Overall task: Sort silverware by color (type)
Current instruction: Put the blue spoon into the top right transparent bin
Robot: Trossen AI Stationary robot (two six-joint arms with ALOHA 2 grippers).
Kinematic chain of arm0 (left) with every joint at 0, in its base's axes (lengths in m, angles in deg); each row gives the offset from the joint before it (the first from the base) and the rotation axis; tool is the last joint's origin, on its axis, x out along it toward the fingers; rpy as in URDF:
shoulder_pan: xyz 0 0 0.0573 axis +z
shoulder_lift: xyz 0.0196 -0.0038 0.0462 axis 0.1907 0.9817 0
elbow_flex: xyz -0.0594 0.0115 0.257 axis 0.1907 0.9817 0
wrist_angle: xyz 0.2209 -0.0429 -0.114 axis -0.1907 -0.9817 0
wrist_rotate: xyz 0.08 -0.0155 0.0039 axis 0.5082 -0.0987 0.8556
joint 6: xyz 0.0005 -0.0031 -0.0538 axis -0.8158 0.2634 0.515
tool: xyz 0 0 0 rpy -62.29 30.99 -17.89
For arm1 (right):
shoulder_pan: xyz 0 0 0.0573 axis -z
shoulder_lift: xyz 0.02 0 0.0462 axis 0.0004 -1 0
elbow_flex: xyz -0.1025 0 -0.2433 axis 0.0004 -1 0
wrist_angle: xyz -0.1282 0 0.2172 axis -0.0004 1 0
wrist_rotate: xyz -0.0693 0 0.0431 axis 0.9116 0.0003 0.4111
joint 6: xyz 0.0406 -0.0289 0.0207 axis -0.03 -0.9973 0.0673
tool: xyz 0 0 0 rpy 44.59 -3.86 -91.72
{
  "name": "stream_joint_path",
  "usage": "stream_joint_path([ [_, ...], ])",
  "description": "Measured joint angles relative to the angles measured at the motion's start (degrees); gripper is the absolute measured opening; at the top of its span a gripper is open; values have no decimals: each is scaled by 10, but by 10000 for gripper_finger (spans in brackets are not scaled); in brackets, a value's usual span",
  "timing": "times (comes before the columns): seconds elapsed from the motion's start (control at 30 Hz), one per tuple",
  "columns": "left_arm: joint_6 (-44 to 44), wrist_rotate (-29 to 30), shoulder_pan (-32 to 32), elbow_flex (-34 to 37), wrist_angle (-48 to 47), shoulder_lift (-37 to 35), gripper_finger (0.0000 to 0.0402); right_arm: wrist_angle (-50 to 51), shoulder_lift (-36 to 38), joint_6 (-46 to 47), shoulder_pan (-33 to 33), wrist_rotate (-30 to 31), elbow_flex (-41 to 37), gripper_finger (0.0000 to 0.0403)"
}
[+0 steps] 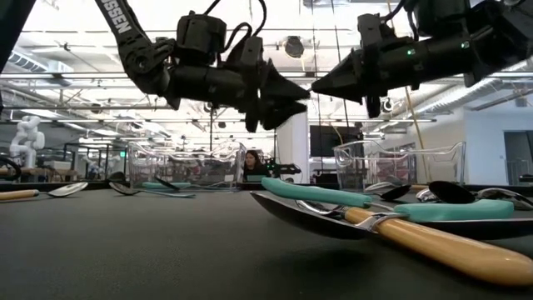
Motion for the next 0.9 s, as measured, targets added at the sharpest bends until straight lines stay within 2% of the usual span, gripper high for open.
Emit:
stream_joint_path([
  [0.13,-7,-5,12,0,-21,-28,246,150,81,-26,28,57,7,1],
  [0.3,-19,19,24,0,-97,-57,266,484,171,-43,58,109,101,1],
  [0.4,-20,42,30,0,-129,-58,265,666,187,-47,79,149,181,0],
  [0.57,-31,76,26,0,-167,-55,258,868,176,-43,129,162,300,0],
  [0.7,-33,99,19,0,-184,-54,258,969,147,-41,180,161,349,0],
  [0.9,-50,132,12,0,-183,-54,258,1025,97,-57,254,143,362,0],
])
